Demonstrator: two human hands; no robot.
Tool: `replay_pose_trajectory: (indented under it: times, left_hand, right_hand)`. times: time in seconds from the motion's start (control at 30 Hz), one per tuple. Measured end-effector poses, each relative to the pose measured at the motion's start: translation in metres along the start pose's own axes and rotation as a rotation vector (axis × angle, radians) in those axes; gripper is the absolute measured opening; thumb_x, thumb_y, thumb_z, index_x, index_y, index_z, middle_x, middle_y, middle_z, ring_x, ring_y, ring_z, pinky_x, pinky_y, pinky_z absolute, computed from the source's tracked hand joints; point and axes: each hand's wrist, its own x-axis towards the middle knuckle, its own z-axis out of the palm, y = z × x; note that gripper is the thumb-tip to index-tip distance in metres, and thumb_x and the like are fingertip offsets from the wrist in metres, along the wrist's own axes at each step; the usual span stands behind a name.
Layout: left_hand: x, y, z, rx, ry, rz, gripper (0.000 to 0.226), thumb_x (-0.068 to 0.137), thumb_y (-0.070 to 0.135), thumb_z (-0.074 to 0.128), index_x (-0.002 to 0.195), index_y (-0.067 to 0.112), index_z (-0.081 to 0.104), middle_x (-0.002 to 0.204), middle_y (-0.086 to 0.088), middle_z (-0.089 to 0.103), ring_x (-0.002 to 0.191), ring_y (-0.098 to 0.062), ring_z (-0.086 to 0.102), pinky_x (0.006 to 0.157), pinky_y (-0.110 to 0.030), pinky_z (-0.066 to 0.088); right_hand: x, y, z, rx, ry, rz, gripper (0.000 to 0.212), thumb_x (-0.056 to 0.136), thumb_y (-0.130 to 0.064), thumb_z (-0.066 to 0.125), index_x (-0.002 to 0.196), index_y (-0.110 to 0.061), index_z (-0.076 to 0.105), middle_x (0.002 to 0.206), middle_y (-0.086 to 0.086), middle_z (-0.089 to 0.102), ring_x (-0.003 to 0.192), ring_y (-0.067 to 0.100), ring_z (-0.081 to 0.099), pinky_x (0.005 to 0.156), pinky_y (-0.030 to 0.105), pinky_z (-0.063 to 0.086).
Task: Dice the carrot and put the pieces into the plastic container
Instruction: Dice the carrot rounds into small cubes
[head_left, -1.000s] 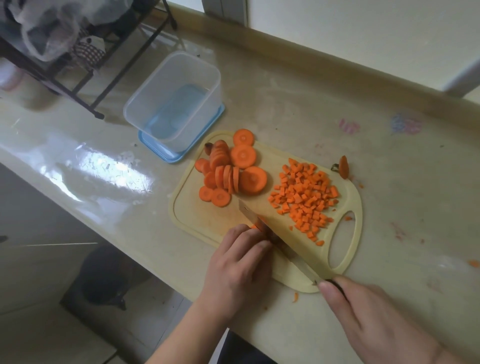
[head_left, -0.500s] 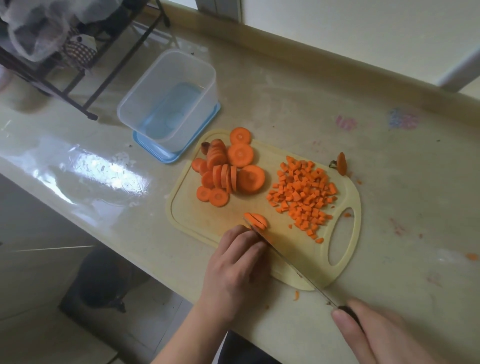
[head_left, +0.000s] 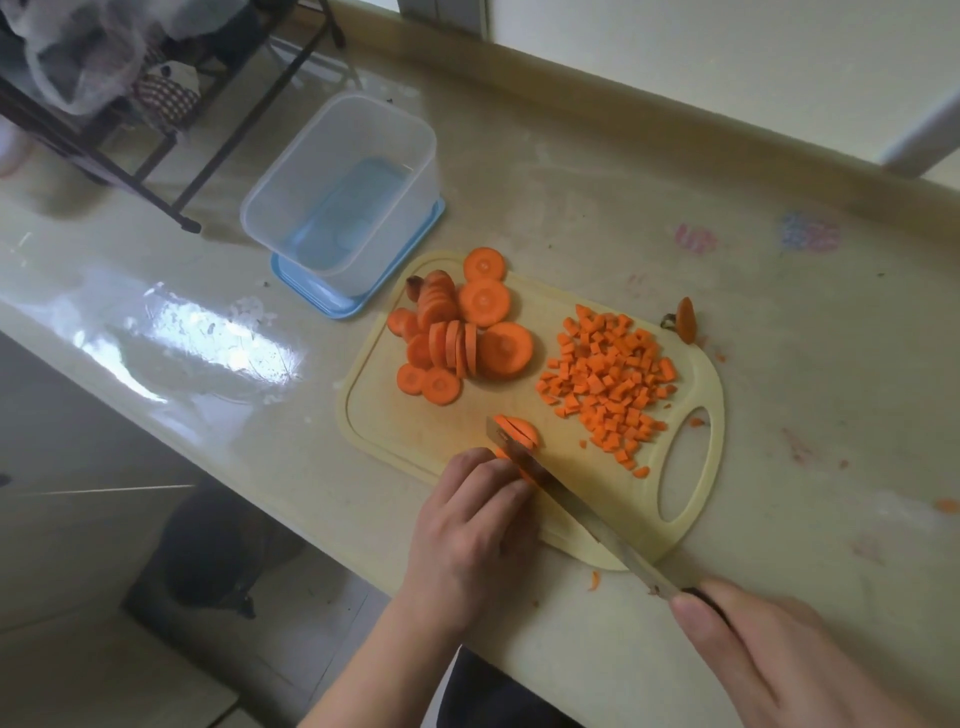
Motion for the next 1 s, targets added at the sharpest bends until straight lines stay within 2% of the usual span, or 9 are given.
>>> replay_pose_trajectory:
  times: [0.13,0.27,0.33,0.43,0.53,0.63,0.7,0.8,1.0]
  left_hand:
    - [0.000,-0.001,-0.001,-0.020,-0.008,-0.019,0.010,0.083,0.000,0.080,0.092,-0.002,0.075,0.100,-0.012,0.070,0.101,-0.030,0.060,0.088,-0.035,0.052]
    - [-0.001,-0.001,-0.001,-0.027,-0.001,-0.027,0.006,0.088,0.005,0.075,0.092,0.000,0.076,0.101,-0.011,0.071,0.103,-0.029,0.062,0.090,-0.034,0.053]
    - [0.000,-0.001,-0.001,-0.031,0.007,-0.022,0.015,0.095,0.012,0.068,0.092,0.000,0.077,0.101,-0.012,0.071,0.104,-0.027,0.062,0.092,-0.032,0.053]
    - [0.001,0.000,-0.002,-0.042,0.007,-0.021,0.025,0.101,0.018,0.061,0.094,0.000,0.077,0.102,-0.013,0.071,0.104,-0.027,0.062,0.092,-0.031,0.053]
    - [-0.004,0.000,-0.006,-0.032,-0.012,-0.012,0.015,0.098,0.008,0.065,0.098,-0.001,0.076,0.105,-0.012,0.071,0.105,-0.030,0.062,0.090,-0.036,0.053]
    - [-0.011,0.001,-0.006,0.001,-0.037,-0.027,0.019,0.085,-0.006,0.074,0.103,-0.002,0.076,0.111,-0.012,0.070,0.107,-0.032,0.062,0.091,-0.039,0.052]
    - [-0.012,-0.001,-0.004,-0.001,-0.024,-0.027,0.014,0.093,-0.002,0.066,0.103,-0.003,0.075,0.111,-0.013,0.070,0.107,-0.033,0.061,0.090,-0.039,0.051]
    - [-0.012,-0.002,-0.003,-0.031,-0.014,-0.032,0.025,0.103,0.005,0.052,0.103,-0.005,0.075,0.109,-0.016,0.068,0.106,-0.035,0.061,0.089,-0.039,0.051]
    - [-0.015,-0.005,-0.002,-0.010,-0.023,-0.031,0.019,0.084,-0.011,0.071,0.101,-0.005,0.075,0.103,-0.016,0.069,0.104,-0.036,0.064,0.088,-0.039,0.053]
  right_hand:
    - [-0.007,-0.006,-0.002,-0.075,0.019,0.016,0.095,0.057,-0.096,-0.011,0.075,-0.035,0.060,0.073,-0.001,0.065,0.081,0.004,0.059,0.076,0.006,0.041]
    - [-0.003,-0.010,-0.007,-0.104,-0.136,0.164,0.119,0.028,-0.093,-0.032,0.088,-0.035,0.054,0.090,-0.003,0.061,0.092,0.005,0.058,0.080,0.009,0.041]
    - [0.007,-0.006,-0.001,-0.104,-0.189,0.081,0.110,0.039,-0.091,-0.030,0.088,-0.032,0.049,0.090,-0.005,0.062,0.091,0.003,0.057,0.079,0.017,0.044]
    - [0.026,-0.005,0.009,-0.025,-0.194,-0.042,0.095,0.058,-0.091,-0.016,0.081,-0.027,0.051,0.075,-0.003,0.063,0.076,0.009,0.059,0.071,0.031,0.048]
    - [0.030,-0.005,0.009,0.039,-0.181,-0.082,0.089,0.069,-0.088,-0.003,0.078,-0.021,0.055,0.068,-0.004,0.063,0.069,0.009,0.059,0.068,0.036,0.047]
    - [0.022,0.000,0.003,0.087,-0.153,-0.062,0.091,0.068,-0.091,0.002,0.088,-0.025,0.061,0.076,-0.009,0.069,0.079,0.004,0.062,0.074,0.029,0.046]
    - [0.016,0.001,0.002,0.082,-0.150,-0.051,0.085,0.068,-0.090,0.004,0.092,-0.031,0.060,0.078,-0.010,0.069,0.082,0.003,0.061,0.074,0.025,0.045]
    - [0.007,0.005,0.002,0.042,-0.159,-0.018,0.082,0.068,-0.088,0.005,0.086,-0.026,0.056,0.074,-0.004,0.065,0.078,0.003,0.059,0.072,0.023,0.046]
    - [-0.005,0.002,-0.004,-0.090,-0.181,0.063,0.102,0.047,-0.093,-0.021,0.088,-0.031,0.048,0.080,-0.003,0.062,0.086,0.002,0.056,0.074,0.015,0.044]
